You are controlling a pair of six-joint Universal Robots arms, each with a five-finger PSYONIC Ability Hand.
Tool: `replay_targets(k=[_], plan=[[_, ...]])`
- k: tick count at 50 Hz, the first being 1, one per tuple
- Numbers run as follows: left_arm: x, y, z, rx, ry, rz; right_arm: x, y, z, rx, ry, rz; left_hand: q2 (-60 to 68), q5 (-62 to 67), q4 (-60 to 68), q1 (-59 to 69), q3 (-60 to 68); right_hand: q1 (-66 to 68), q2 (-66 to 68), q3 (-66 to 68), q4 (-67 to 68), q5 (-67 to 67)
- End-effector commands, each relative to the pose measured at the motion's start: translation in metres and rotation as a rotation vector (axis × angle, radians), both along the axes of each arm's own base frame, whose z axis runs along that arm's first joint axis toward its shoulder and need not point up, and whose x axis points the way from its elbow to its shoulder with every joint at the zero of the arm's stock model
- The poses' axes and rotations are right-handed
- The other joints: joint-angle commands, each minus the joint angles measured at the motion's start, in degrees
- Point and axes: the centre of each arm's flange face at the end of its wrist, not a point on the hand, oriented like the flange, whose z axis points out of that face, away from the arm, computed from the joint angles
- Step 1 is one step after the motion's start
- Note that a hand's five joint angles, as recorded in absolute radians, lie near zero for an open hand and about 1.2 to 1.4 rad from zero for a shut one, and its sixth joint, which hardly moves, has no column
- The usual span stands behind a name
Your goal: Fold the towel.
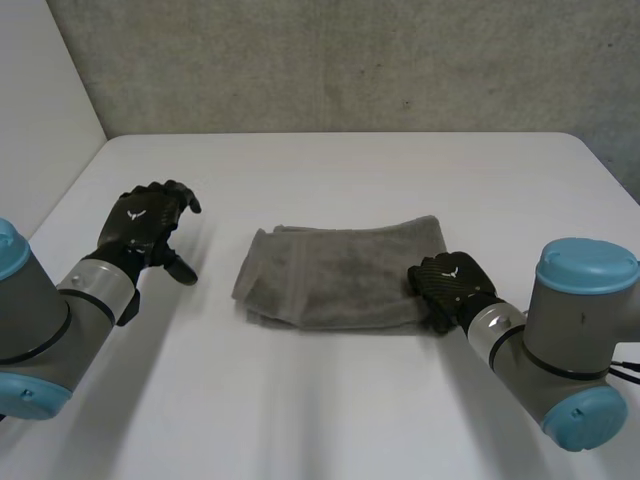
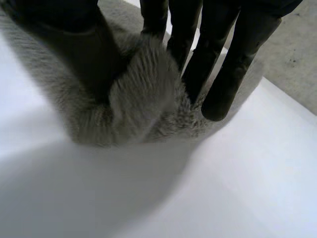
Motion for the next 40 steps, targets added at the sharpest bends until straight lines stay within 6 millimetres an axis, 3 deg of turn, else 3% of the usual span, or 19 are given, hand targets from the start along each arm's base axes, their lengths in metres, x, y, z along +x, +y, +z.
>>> replay_targets(k=[1,7,9,10,11,12,15,17,18,20,22,23,24,25,26,27,34,36,40], plan=[[0.001,-0.001,0.005,-0.013,0.005,0.006,0.006,-0.015,0.027,-0.131,0.015,-0.001,-3.4,-1.8,-4.1,-3.8,-3.6,10.7,10.9,12.4,10.9,11.0],[-0.001,-0.004,0.014,-0.041,0.013,0.005,0.024,-0.024,0.075,-0.244,-0.024,0.006,-3.4,-1.8,-4.1,-3.8,-3.6,10.7,10.9,12.4,10.9,11.0],[-0.006,-0.006,0.032,-0.092,0.030,-0.009,0.069,0.004,0.099,-0.266,-0.066,0.142,-3.2,-1.6,-3.9,-3.7,-3.4,10.7,10.9,12.4,10.9,11.0],[-0.006,-0.006,0.032,-0.092,0.030,-0.009,0.069,0.004,0.099,-0.266,-0.066,0.142,-3.2,-1.6,-3.9,-3.7,-3.4,10.7,10.9,12.4,10.9,11.0],[-0.009,-0.006,0.041,-0.118,0.038,-0.017,0.093,0.019,0.100,-0.260,-0.071,0.211,-3.2,-1.6,-3.9,-3.7,-3.4,10.7,10.9,12.4,10.9,11.0],[-0.009,-0.006,0.041,-0.118,0.038,-0.017,0.115,0.035,0.094,-0.245,-0.056,0.276,-3.2,-1.6,-3.9,-3.7,-3.4,10.7,10.9,12.4,10.9,11.0],[-0.014,-0.007,0.057,-0.164,0.054,-0.031,0.132,0.051,0.086,-0.218,-0.038,0.334,-3.0,-1.4,-3.8,-3.5,-3.2,10.7,10.9,12.4,10.9,11.0],[-0.021,-0.007,0.067,-0.192,0.076,-0.046,0.157,0.079,0.061,-0.156,0.034,0.433,-2.9,-1.3,-3.6,-3.3,-3.0,10.7,10.9,12.4,10.9,11.0],[-0.021,-0.007,0.067,-0.192,0.076,-0.046,0.157,0.079,0.060,-0.156,0.034,0.433,-2.8,-1.2,-3.6,-3.3,-3.0,10.7,10.9,12.4,10.9,11.0],[-0.025,-0.007,0.071,-0.200,0.090,-0.050,0.171,0.100,0.029,-0.105,0.126,0.507,-2.7,-1.1,-3.4,-3.2,-2.9,10.7,10.9,12.4,10.9,11.0],[-0.030,-0.006,0.077,-0.207,0.118,-0.052,0.174,0.105,0.018,-0.090,0.161,0.522,-2.8,-1.2,-3.6,-3.3,-3.0,10.7,10.9,12.4,10.9,11.0],[-0.030,-0.006,0.077,-0.207,0.118,-0.052,0.174,0.105,0.012,-0.084,0.183,0.515,-2.8,-1.2,-3.6,-3.3,-3.0,-2.4,-2.2,-0.7,-2.2,-2.1],[-0.031,-0.006,0.079,-0.211,0.127,-0.049,0.174,0.105,0.012,-0.084,0.184,0.515,-2.8,-1.2,-3.6,-3.3,-3.0,-2.5,-2.3,-0.8,-2.4,-2.3],[-0.032,-0.008,0.078,-0.206,0.133,-0.046,0.174,0.103,0.010,-0.085,0.191,0.495,-2.8,-1.2,-3.6,-3.3,-3.0,-28.7,-28.5,-27.0,-28.5,-28.4],[-0.032,-0.008,0.078,-0.206,0.133,-0.046,0.174,0.103,0.010,-0.085,0.191,0.495,-2.8,-1.2,-3.6,-3.3,-3.0,-28.9,-28.8,-27.2,-28.8,-28.7],[-0.032,-0.009,0.077,-0.205,0.136,-0.046,0.172,0.101,0.010,-0.087,0.198,0.470,-2.8,-1.2,-3.6,-3.3,-3.0,-49.1,-48.9,-47.4,-48.9,-48.8],[-0.041,-0.016,0.067,-0.185,0.134,-0.059,0.160,0.081,0.053,-0.098,0.098,0.321,-2.5,-0.9,-3.3,-3.0,-2.7,-58.2,-58.0,-56.5,-58.0,-58.0],[-0.046,-0.020,0.064,-0.179,0.141,-0.061,0.143,0.068,0.083,-0.092,0.014,0.259,-2.5,-0.9,-3.3,-3.0,-2.7,-58.2,-58.0,-56.5,-58.0,-58.0],[-0.049,-0.023,0.062,-0.165,0.159,-0.053,0.126,0.058,0.100,-0.079,-0.023,0.227,-2.5,-0.9,-3.3,-3.0,-2.7,-58.4,-58.2,-56.7,-58.2,-58.1]])
